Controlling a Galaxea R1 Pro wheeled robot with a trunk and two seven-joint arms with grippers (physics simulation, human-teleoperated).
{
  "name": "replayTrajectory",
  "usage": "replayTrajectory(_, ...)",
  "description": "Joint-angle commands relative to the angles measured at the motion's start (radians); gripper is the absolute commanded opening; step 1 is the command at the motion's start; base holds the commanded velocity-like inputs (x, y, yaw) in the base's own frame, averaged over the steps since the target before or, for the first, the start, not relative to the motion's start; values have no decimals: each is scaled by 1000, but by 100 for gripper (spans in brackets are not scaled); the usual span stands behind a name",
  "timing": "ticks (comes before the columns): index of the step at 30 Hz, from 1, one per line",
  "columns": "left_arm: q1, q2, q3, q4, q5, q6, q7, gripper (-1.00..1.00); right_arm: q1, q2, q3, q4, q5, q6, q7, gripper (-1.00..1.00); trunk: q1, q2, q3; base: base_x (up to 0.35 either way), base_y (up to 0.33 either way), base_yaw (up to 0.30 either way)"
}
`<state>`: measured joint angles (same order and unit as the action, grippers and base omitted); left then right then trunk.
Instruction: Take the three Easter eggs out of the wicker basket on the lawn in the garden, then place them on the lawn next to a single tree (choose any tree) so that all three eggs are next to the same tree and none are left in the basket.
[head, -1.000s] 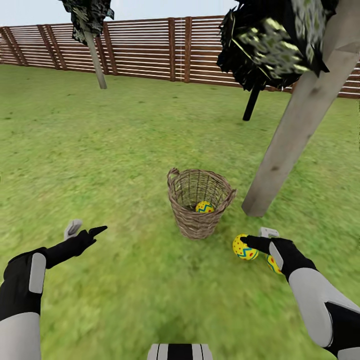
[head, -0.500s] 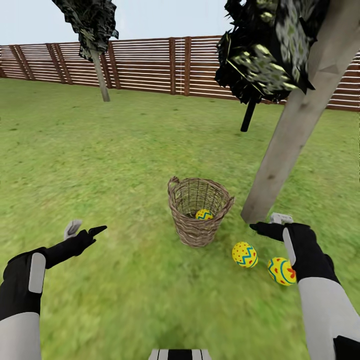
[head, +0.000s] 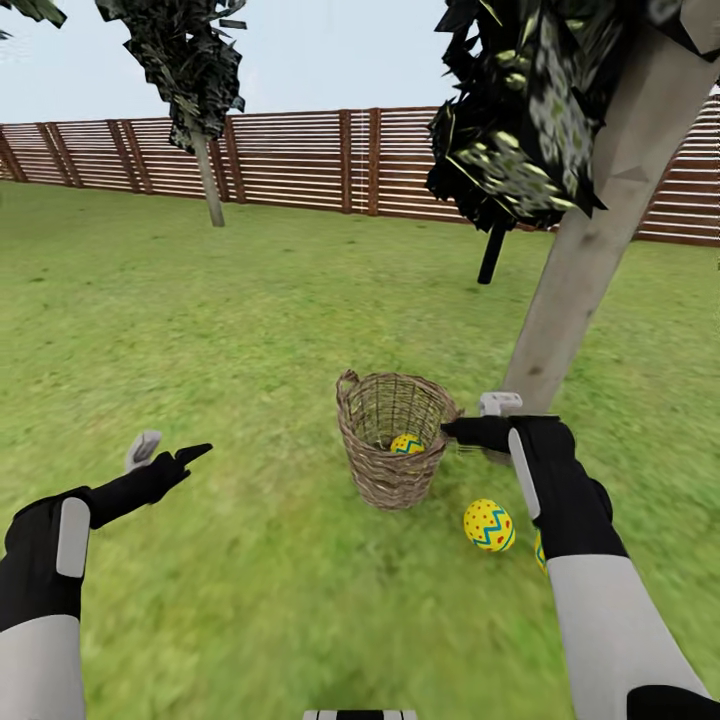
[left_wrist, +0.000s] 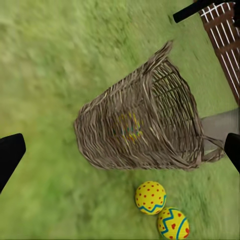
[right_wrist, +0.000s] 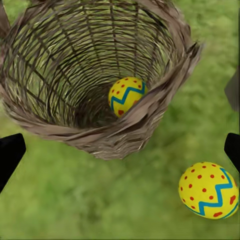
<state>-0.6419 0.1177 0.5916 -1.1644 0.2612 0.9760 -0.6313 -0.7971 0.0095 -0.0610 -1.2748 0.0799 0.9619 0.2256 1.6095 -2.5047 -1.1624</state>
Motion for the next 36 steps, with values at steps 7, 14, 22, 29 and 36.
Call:
replayTrajectory(7,1,-1,7,-6,0,-8,-11,100,1,5,-2,-15,9,15,10,100,-1,0,11,0,0,0)
replayTrajectory(14,2,-3,7,-2,2,-14,-16,100,8,18,0,-10,10,15,9,100,-1,0,11,78,59,0)
replayTrajectory(22,1,-3,7,-1,1,-14,-16,100,9,21,0,-8,11,14,9,100,-1,0,11,234,184,0)
replayTrajectory(29,2,-3,6,-1,1,-14,-16,100,9,21,1,-5,11,14,9,100,-1,0,11,242,191,0)
replayTrajectory(36,2,-3,6,-1,1,-15,-17,100,9,20,31,24,14,13,5,100,-1,0,11,242,199,-63)
